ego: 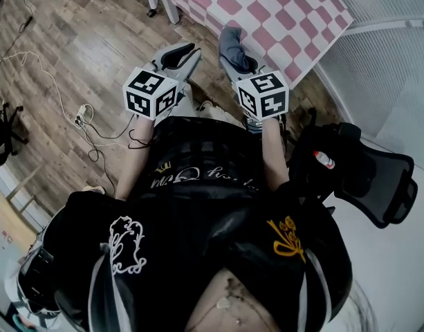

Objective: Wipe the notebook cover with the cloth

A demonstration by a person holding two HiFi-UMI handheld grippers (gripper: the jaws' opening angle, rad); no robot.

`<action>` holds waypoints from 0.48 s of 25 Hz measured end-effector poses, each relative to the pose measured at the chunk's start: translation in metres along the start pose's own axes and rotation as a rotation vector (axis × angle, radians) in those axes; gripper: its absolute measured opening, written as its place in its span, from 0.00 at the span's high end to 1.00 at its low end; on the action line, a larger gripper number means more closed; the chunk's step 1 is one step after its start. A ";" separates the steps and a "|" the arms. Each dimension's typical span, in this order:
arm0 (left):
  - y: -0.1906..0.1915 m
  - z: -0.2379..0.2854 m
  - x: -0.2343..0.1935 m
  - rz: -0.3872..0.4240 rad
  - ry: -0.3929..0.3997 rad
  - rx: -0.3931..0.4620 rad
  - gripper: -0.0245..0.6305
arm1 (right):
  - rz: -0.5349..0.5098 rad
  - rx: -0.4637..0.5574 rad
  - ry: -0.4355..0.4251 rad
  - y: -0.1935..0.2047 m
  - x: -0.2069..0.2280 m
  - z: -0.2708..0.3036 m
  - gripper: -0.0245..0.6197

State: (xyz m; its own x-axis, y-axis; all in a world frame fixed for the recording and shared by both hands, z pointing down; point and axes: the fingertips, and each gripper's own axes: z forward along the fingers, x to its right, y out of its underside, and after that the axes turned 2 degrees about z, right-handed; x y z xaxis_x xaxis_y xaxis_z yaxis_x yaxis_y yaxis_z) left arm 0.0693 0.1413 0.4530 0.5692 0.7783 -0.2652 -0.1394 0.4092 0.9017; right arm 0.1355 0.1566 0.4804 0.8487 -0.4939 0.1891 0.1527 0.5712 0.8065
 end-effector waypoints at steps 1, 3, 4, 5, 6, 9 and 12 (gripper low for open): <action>0.001 -0.009 0.004 -0.001 -0.001 -0.002 0.85 | -0.001 0.003 -0.005 -0.002 -0.009 -0.004 0.83; 0.005 -0.021 0.013 -0.005 -0.003 -0.006 0.85 | 0.000 0.008 -0.014 -0.002 -0.021 -0.012 0.83; 0.009 -0.025 0.018 -0.007 -0.004 -0.008 0.85 | 0.003 0.011 -0.019 0.001 -0.025 -0.017 0.83; 0.013 -0.028 0.024 -0.008 -0.005 -0.008 0.85 | 0.008 0.014 -0.025 0.004 -0.030 -0.021 0.83; 0.017 -0.032 0.030 -0.008 -0.006 -0.008 0.85 | 0.013 0.018 -0.031 0.009 -0.034 -0.025 0.83; 0.025 -0.037 0.041 -0.006 -0.009 -0.006 0.85 | 0.025 0.025 -0.048 0.020 -0.042 -0.033 0.83; 0.025 -0.034 0.044 -0.004 -0.014 -0.004 0.85 | 0.026 0.022 -0.061 0.023 -0.040 -0.034 0.83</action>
State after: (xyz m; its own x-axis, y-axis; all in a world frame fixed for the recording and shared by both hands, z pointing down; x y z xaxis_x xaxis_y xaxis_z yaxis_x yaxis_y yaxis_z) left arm 0.0635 0.2021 0.4526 0.5810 0.7700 -0.2637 -0.1406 0.4140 0.8993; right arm 0.1221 0.2124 0.4722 0.8195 -0.5189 0.2433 0.1197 0.5700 0.8129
